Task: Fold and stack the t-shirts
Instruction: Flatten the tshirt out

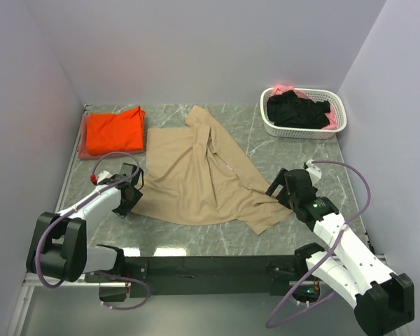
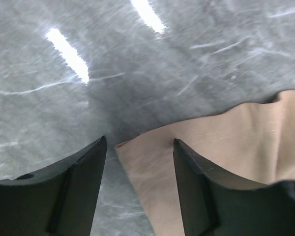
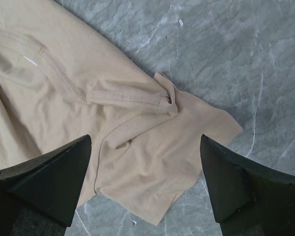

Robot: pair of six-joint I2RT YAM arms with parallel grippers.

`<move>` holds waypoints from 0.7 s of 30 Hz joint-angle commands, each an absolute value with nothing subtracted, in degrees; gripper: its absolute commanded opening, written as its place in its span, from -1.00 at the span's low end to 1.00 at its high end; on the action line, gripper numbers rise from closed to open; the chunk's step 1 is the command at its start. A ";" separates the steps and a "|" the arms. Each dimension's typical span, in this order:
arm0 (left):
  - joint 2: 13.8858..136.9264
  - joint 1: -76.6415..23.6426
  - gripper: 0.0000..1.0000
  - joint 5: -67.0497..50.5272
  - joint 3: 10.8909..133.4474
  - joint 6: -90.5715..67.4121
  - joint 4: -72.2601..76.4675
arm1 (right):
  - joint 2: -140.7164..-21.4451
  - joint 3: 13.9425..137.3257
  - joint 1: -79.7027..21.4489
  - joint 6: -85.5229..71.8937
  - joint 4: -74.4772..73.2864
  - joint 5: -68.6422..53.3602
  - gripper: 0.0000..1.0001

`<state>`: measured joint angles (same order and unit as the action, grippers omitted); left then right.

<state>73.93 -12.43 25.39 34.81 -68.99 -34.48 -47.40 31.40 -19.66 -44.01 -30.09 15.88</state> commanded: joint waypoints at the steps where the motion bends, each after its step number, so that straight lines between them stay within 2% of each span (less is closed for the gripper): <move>1: 76.82 -12.30 0.23 18.46 31.73 -69.17 -27.96 | -47.72 31.64 -19.25 -43.95 -29.44 17.75 0.94; 7: 77.25 -12.30 -0.04 16.09 30.41 -67.68 -24.61 | -48.69 31.64 -19.16 -43.77 -29.09 17.84 0.95; 16: 78.49 -12.30 -0.59 15.21 31.38 -66.18 -25.31 | -48.08 31.73 -18.99 -43.68 -29.53 19.07 0.95; 17: 78.31 -12.30 -0.81 15.38 31.38 -66.27 -25.57 | -47.99 31.64 -18.98 -43.68 -29.53 19.16 0.95; 19: 77.79 -12.30 -0.99 15.12 31.29 -65.57 -25.58 | -47.90 31.73 -18.90 -43.59 -29.71 19.42 0.95; 21: 76.38 -12.30 -0.99 15.03 31.03 -64.43 -25.14 | -47.99 31.82 -18.72 -43.42 -29.88 19.51 0.94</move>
<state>75.72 -12.12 19.81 33.82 -66.48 -21.37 -48.86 31.40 -19.31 -43.83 -30.09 17.23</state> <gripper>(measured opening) 0.021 0.972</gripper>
